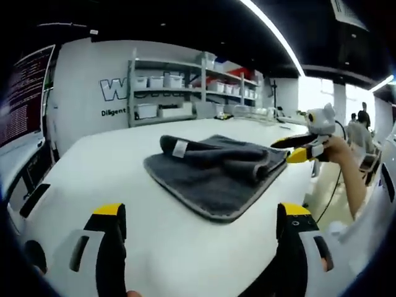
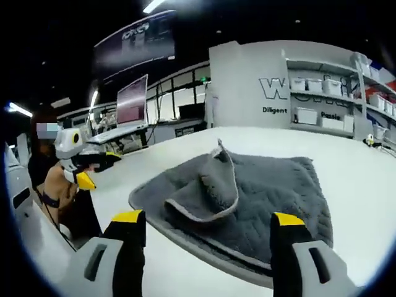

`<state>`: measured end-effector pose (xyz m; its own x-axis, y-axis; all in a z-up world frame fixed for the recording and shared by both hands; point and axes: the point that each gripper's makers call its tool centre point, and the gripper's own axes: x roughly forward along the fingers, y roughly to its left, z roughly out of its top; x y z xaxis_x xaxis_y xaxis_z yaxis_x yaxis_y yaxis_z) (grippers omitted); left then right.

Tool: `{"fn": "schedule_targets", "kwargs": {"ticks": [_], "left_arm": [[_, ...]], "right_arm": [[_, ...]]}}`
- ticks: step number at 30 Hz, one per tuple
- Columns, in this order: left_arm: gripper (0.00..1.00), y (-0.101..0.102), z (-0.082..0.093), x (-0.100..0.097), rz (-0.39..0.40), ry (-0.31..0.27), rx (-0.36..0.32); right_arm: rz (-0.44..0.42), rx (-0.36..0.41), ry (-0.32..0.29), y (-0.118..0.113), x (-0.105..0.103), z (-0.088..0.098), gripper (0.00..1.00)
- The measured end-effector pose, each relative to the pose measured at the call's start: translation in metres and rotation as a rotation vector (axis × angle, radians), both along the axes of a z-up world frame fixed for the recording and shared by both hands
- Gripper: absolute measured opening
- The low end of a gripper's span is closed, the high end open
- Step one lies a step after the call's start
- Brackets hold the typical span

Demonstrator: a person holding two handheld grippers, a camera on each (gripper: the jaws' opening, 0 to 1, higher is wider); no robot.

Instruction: Open the folded towel by lifting each exposed corner and separating the folded layers until the towel lies flat within the target outline without major curled edges

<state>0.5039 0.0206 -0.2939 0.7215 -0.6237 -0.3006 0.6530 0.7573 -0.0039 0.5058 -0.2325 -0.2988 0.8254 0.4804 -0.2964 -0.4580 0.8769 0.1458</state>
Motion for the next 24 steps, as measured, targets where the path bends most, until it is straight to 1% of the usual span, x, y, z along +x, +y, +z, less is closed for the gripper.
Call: {"fn": "schedule_targets", "kwargs": {"ticks": [2, 7, 8, 10, 12, 14, 18, 22, 24], "left_arm": [[0.99, 0.002, 0.000, 0.000, 0.008, -0.008, -0.004], [0.99, 0.003, -0.004, 0.000, 0.018, -0.008, -0.003], [0.99, 0.003, -0.003, -0.001, 0.017, -0.011, -0.006], [0.99, 0.001, -0.004, -0.002, 0.011, -0.003, -0.021], [0.99, 0.000, -0.002, -0.003, 0.003, -0.003, -0.042], [0.99, -0.001, -0.002, -0.005, -0.005, -0.011, -0.039], [0.97, 0.001, -0.002, -0.006, 0.003, -0.023, -0.017], [0.96, 0.001, -0.001, -0.008, 0.003, -0.026, -0.028], [0.95, 0.001, -0.001, -0.008, 0.001, -0.019, -0.031]], "right_arm": [[-0.005, 0.011, 0.003, 0.001, 0.004, 0.000, 0.81], [-0.027, 0.004, 0.012, 0.009, 0.013, -0.005, 0.72], [-0.030, 0.017, 0.014, 0.009, 0.014, -0.005, 0.69], [-0.041, 0.070, 0.028, 0.010, 0.018, -0.006, 0.63], [-0.054, 0.098, 0.038, 0.009, 0.020, -0.007, 0.59], [-0.060, 0.107, 0.045, 0.008, 0.022, -0.009, 0.54], [-0.075, 0.099, 0.055, 0.008, 0.025, -0.013, 0.42], [-0.071, 0.069, 0.053, 0.008, 0.027, -0.017, 0.29], [-0.064, 0.070, 0.047, 0.010, 0.027, -0.017, 0.25]]}}
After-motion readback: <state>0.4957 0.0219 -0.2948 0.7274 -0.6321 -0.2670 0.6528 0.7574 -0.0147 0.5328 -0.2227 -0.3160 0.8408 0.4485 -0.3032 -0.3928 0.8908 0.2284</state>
